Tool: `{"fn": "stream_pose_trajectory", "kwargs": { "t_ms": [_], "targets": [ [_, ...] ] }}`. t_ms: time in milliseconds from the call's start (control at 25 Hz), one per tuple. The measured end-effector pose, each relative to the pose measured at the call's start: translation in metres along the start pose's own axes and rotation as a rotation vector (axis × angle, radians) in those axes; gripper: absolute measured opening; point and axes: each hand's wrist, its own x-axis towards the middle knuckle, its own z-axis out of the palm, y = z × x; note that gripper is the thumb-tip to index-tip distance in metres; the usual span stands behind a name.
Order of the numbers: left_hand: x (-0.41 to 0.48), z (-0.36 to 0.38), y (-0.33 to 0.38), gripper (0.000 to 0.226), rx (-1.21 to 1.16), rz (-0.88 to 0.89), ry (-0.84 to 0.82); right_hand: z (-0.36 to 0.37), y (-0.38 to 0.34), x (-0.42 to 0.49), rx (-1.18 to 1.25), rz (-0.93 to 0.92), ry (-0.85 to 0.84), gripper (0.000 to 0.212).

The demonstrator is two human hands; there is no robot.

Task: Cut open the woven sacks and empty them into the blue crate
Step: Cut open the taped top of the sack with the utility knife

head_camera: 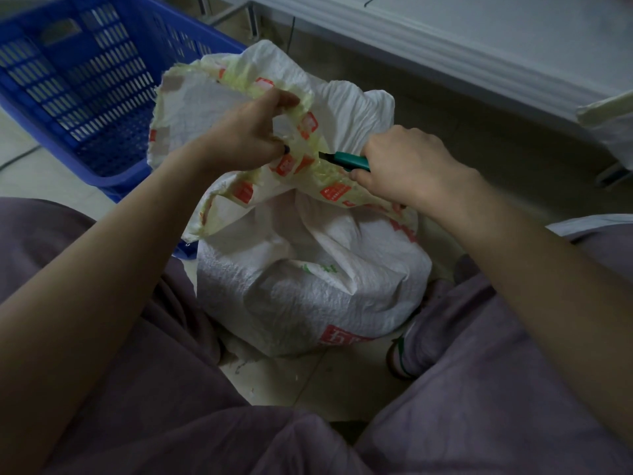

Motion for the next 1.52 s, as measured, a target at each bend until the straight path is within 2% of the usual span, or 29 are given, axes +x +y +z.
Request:
{"fn": "stream_pose_trajectory", "kwargs": {
  "t_ms": [240,440,520,680,760,880,1040,1320,1520],
  "targets": [
    [-0.003,-0.005,0.002,0.067,-0.093,0.041,-0.040,0.001,0.000,0.004,-0.005,-0.004,0.010,0.036],
    [-0.014,-0.004,0.016,0.066,-0.321,0.055,-0.049,0.011,-0.011,0.014,-0.059,-0.034,-0.019,0.031],
    [-0.015,-0.004,0.016,0.067,-0.266,0.062,-0.062,0.018,-0.015,0.018,-0.077,-0.063,-0.056,0.029],
    [-0.009,-0.008,0.000,0.068,0.028,0.022,-0.060,0.013,-0.001,0.018,0.006,-0.046,-0.120,0.031],
    [-0.008,-0.010,-0.006,0.068,0.072,-0.001,-0.041,0.004,0.008,0.014,0.053,-0.057,-0.112,0.033],
    [-0.009,-0.010,-0.006,0.068,0.080,0.006,-0.039,-0.004,0.013,0.009,0.136,-0.095,-0.067,0.033],
    [-0.011,-0.010,-0.007,0.067,0.084,0.014,-0.039,0.005,0.007,0.011,0.113,-0.136,-0.036,0.033],
    [-0.014,-0.010,-0.002,0.065,0.011,0.052,-0.017,0.022,-0.003,0.024,0.100,-0.098,-0.029,0.038],
    [-0.016,-0.006,0.005,0.064,-0.078,0.090,-0.007,0.029,-0.016,0.029,0.041,-0.056,-0.065,0.032]
  ]
}}
